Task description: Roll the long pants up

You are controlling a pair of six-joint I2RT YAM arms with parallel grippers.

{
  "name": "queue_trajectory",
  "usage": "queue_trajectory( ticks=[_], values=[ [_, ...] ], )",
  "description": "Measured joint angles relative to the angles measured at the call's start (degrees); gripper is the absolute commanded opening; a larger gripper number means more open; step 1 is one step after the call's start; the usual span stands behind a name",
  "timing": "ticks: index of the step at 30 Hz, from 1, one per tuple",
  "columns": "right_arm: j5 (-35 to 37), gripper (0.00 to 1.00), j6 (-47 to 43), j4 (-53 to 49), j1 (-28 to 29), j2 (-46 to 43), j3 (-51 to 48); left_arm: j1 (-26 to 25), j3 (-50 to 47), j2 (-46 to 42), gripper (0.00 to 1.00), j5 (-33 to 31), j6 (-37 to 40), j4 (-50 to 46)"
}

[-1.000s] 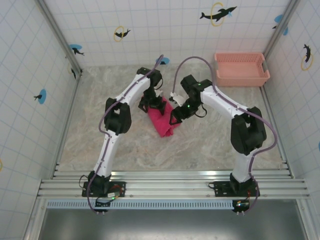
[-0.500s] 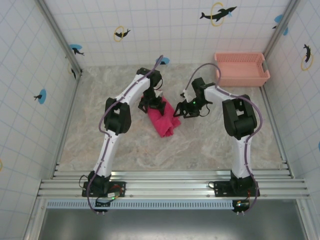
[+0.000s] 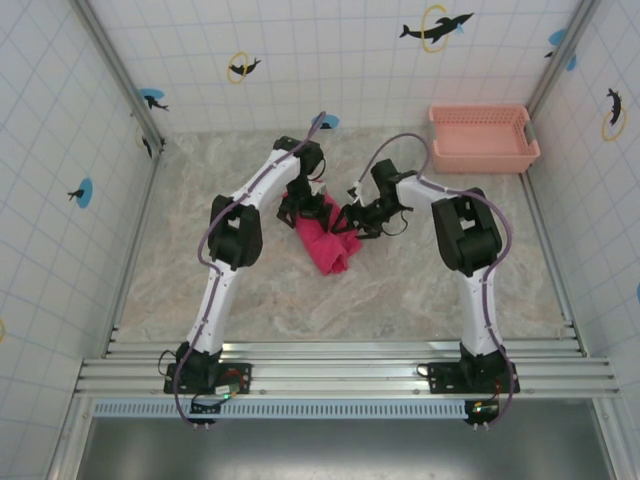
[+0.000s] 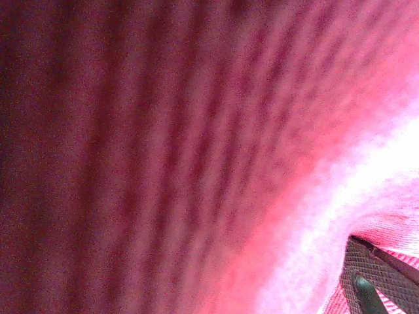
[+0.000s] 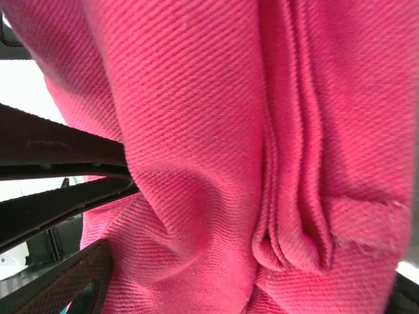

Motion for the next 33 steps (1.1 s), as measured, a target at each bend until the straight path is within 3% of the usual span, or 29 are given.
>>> queue_trajectory(
  ticks=[5, 12, 16, 24, 33],
  values=[
    [-0.04, 0.74, -0.92, -0.98, 1.16, 0.57, 0.44, 0.00, -0.24, 0.28, 0.97, 0.61, -0.04, -0.68],
    [-1.36, 0.26, -2.60, -4.46, 1.99, 2.73, 2.51, 0.07, -0.57, 0.63, 0.97, 1.22, -0.22, -1.88],
    [-1.99, 0.10, -3.80, -6.47, 2.01, 3.02, 3.50, 0.44, -0.59, 0.61, 0.97, 1.46, -0.37, -3.08],
    [-0.66, 0.00, -4.09, -7.76, 1.44, 3.13, 5.73, 1.33, -1.09, -1.42, 0.98, 5.64, -6.25, 0.07],
    [-1.27, 0.00, -2.97, -7.85, -0.87, 3.13, 14.14, 4.72, -6.23, -13.20, 0.98, 13.49, -22.75, 28.79]
  ],
)
